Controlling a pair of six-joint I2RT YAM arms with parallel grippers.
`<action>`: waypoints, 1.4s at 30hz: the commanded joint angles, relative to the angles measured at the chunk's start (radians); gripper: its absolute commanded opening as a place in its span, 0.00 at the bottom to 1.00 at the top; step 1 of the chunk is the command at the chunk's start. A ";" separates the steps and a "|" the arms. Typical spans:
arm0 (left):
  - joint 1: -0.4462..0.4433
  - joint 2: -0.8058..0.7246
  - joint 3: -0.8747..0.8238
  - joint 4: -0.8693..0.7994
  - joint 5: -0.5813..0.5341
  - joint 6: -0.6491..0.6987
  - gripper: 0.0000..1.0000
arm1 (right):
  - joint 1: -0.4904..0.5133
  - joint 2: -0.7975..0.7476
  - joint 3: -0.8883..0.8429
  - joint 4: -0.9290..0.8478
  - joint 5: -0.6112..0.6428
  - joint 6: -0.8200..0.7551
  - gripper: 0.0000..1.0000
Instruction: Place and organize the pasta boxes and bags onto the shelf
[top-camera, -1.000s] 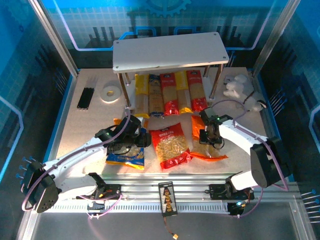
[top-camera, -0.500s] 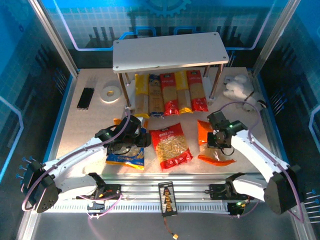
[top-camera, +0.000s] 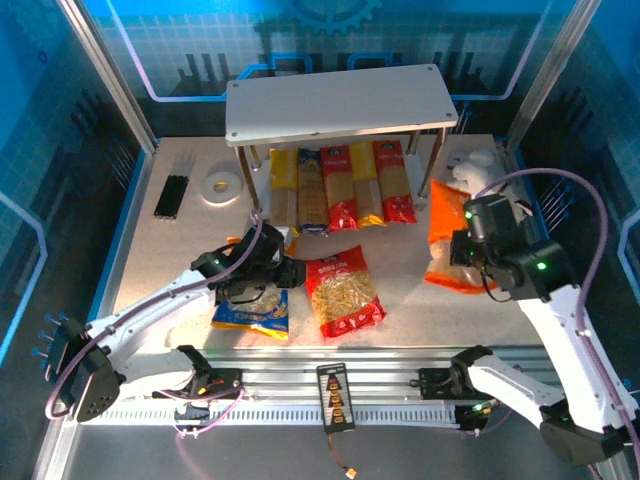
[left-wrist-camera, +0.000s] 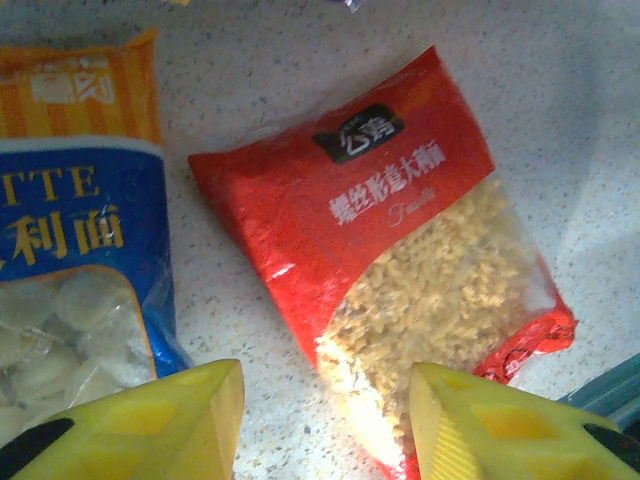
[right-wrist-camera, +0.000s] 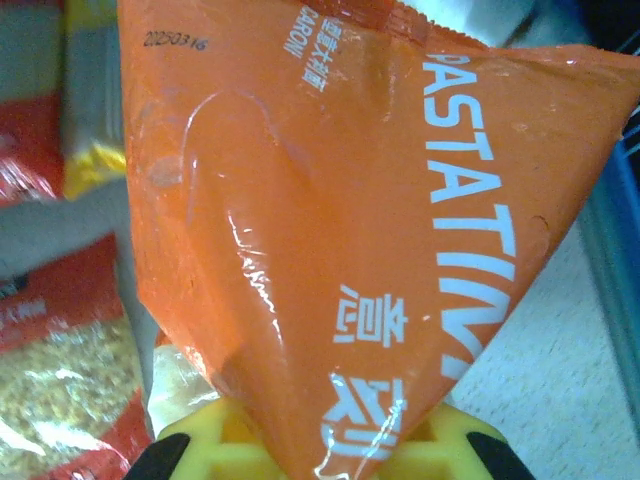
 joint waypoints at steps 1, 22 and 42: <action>-0.007 0.027 0.056 -0.007 -0.005 0.035 0.48 | 0.020 -0.015 0.154 0.083 0.114 -0.076 0.00; -0.005 0.104 0.155 -0.036 -0.022 0.074 0.48 | 0.021 0.784 1.207 0.341 0.154 -0.504 0.00; 0.020 0.129 0.161 -0.053 -0.033 0.077 0.48 | -0.077 1.068 1.356 0.472 0.118 -0.498 0.00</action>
